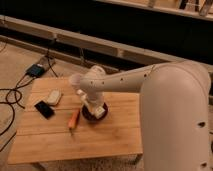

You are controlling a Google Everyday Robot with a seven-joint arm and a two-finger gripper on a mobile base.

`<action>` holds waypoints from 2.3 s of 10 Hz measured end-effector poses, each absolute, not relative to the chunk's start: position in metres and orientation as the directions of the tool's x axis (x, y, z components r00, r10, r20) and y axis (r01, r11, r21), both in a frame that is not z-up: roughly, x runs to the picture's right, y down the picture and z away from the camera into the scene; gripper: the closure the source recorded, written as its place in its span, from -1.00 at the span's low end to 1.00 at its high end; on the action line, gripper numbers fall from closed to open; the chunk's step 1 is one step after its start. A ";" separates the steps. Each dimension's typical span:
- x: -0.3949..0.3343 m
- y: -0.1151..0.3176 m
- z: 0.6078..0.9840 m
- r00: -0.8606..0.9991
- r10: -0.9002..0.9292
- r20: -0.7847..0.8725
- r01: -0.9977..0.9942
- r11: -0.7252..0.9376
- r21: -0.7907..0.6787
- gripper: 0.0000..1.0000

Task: Place the bottle in the ceramic bowl

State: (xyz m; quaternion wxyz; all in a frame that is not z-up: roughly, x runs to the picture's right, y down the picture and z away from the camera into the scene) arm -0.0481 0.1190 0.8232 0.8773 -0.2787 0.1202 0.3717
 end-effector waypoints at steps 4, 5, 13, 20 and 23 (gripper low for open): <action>-0.047 0.122 0.825 0.701 0.573 -0.425 -0.713 0.576 -0.400 -0.35; -0.047 0.122 0.825 0.700 0.573 -0.425 -0.714 0.576 -0.399 -0.53; -0.045 0.121 0.826 0.688 0.584 -0.431 -0.726 0.567 -0.391 -0.60; -0.032 0.091 0.812 0.622 0.652 -0.432 -0.780 0.473 -0.410 -0.60; -0.027 0.090 0.809 0.604 0.657 -0.451 -0.793 0.439 -0.423 -0.60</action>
